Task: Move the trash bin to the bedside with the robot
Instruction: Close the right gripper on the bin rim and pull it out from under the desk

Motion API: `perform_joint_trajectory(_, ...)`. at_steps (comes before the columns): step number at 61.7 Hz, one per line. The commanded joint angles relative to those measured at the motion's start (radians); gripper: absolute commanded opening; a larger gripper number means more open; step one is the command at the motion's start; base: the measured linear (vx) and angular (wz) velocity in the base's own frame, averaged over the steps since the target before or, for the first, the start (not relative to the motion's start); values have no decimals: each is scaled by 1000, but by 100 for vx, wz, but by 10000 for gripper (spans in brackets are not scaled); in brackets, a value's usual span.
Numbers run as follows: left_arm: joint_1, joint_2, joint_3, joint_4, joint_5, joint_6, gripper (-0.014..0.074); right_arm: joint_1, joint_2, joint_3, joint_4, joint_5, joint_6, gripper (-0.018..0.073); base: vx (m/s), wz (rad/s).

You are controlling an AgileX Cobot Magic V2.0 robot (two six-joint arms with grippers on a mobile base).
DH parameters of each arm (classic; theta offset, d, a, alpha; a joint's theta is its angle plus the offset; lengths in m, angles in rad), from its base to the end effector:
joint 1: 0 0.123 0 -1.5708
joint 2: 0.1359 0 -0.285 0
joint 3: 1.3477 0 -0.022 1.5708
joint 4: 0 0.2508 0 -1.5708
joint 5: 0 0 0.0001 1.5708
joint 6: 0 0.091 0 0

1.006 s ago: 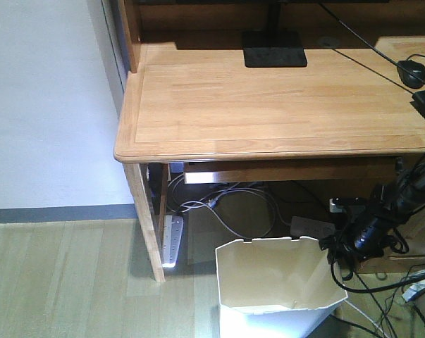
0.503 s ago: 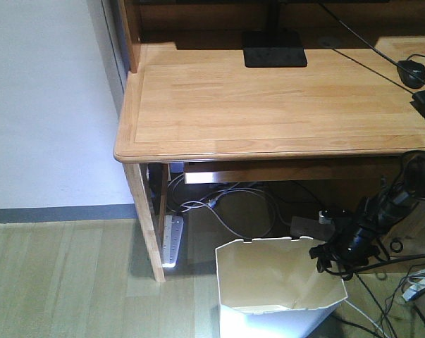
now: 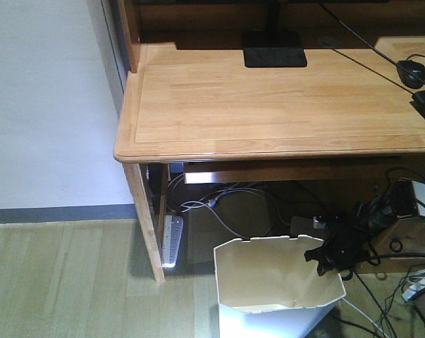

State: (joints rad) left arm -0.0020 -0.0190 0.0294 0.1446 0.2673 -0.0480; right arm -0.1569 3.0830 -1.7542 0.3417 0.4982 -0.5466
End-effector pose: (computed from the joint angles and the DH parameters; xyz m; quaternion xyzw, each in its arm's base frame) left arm 0.0546 0.0034 0.1803 0.0239 0.7699 0.0432 0.6363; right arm 0.3707 -0.0439 -0.2181 0.0374 -0.9935 -0.0928 0.0545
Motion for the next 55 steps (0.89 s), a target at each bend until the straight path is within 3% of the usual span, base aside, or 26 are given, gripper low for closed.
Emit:
perform_joint_trajectory(1,-6,-9,28,-4,-74,-8,-6,1,-69,-13,153,65,-97,10,0,0)
perform_joint_trajectory(12,-6,-9,28,-4,-74,-8,-6,-10,-148,121,474,2,-346,-11,0,0)
perform_joint_trajectory(21,-6,-9,28,-4,-74,-8,-6,-8,-260,340,838,-91,-735,-11,0,0)
perform_joint_trajectory(25,-6,-9,28,-4,-74,-8,-6,-12,-306,422,961,-79,-913,-11,0,0)
perform_joint_trajectory(29,-6,-9,28,-4,-74,-8,-6,-21,-357,481,1060,-45,-1016,-11,0,0)
perform_joint_trajectory(37,-6,-9,28,-4,-74,-8,-6,-38,-451,589,1089,-2,-1104,-9,0,0)
perform_joint_trajectory(55,-6,-9,28,-4,-74,-8,-6,-39,-687,762,997,45,-1087,-7,0,0)
